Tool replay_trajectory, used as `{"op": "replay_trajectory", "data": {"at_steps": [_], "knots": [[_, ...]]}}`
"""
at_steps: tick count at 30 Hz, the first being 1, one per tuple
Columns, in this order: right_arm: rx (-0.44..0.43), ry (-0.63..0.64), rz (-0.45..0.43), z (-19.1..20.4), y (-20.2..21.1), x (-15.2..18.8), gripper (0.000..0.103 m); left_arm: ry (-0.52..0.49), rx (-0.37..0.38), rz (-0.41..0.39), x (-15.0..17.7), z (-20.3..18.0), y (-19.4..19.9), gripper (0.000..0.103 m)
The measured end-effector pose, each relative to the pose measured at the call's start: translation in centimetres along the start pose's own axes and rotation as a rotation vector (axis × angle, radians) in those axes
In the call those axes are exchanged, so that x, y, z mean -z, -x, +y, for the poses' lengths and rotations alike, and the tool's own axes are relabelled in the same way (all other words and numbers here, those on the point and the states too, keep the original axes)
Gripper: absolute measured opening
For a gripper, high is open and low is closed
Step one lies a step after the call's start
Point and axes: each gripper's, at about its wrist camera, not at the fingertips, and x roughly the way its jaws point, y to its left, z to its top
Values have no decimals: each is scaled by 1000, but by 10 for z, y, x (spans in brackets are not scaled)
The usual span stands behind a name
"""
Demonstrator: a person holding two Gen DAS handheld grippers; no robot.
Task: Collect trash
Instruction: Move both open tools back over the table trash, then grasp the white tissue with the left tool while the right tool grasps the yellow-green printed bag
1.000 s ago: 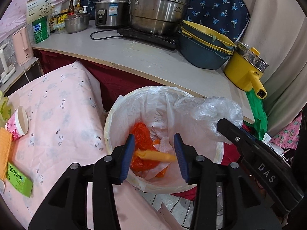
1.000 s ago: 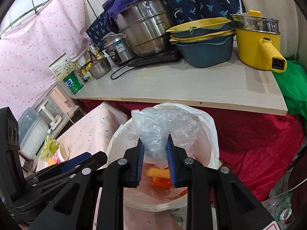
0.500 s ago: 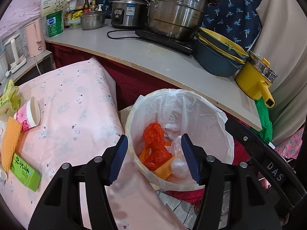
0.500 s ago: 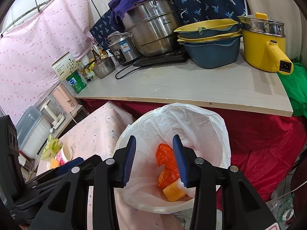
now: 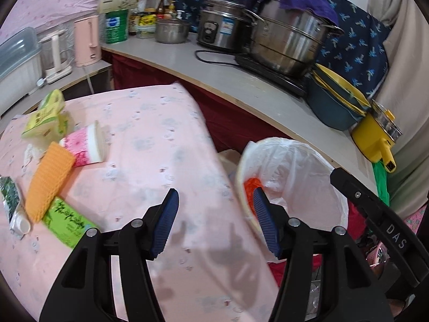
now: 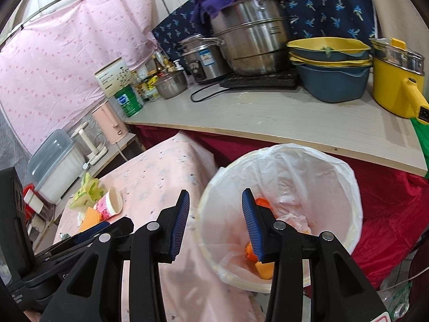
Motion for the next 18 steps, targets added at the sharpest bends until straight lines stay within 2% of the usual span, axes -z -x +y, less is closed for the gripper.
{"op": "replay_trajectory", "data": {"at_steps": [18], "knots": [[-137,182,77,140,-22,33,42,251,-175,-52,24,161,63,55]]}}
